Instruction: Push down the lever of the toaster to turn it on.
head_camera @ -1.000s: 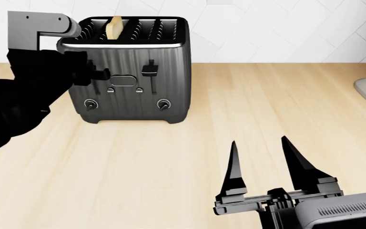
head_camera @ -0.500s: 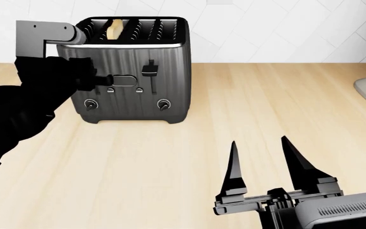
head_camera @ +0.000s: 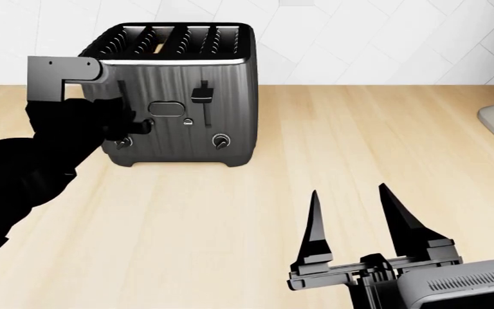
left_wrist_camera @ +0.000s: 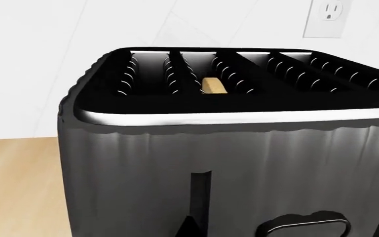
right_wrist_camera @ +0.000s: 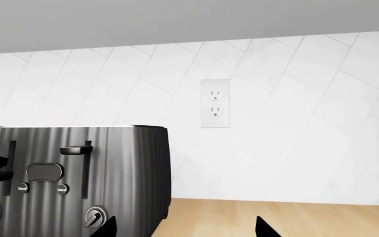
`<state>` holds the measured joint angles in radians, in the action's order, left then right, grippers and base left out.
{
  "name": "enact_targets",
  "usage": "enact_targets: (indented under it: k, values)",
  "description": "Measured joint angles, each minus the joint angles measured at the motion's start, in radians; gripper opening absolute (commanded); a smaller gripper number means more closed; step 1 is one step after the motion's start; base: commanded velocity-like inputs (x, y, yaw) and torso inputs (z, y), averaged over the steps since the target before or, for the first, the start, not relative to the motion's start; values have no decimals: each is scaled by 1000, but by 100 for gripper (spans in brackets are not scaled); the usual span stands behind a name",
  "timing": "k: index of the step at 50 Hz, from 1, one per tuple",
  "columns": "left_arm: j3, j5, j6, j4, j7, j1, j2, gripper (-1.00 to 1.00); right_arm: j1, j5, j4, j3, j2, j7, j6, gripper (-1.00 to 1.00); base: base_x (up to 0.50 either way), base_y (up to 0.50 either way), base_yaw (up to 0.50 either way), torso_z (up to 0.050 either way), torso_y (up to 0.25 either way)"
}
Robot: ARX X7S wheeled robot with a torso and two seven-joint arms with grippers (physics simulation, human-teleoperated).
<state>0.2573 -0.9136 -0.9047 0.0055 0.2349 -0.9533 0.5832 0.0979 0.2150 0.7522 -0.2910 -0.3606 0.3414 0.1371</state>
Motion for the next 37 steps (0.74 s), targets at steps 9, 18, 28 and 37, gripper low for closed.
enact_targets:
  k: [9, 18, 28, 37]
  values:
    - [-6, 7, 24, 5, -9, 54, 11, -100, -2, -1, -2, -5, -2, 3, -2, 100, 0, 0, 0, 0, 0]
    - [-17, 23, 65, 10, -30, 88, 13, -100, -4, -1, -6, -10, -4, 6, -4, 100, 0, 0, 0, 0, 0]
    - [-21, 44, 106, 8, -53, 108, 12, -100, -6, -2, -10, -16, -7, 10, -6, 100, 0, 0, 0, 0, 0]
    - [-19, 63, 126, 4, -63, 113, 10, -100, -7, -2, -13, -20, -9, 13, -8, 100, 0, 0, 0, 0, 0]
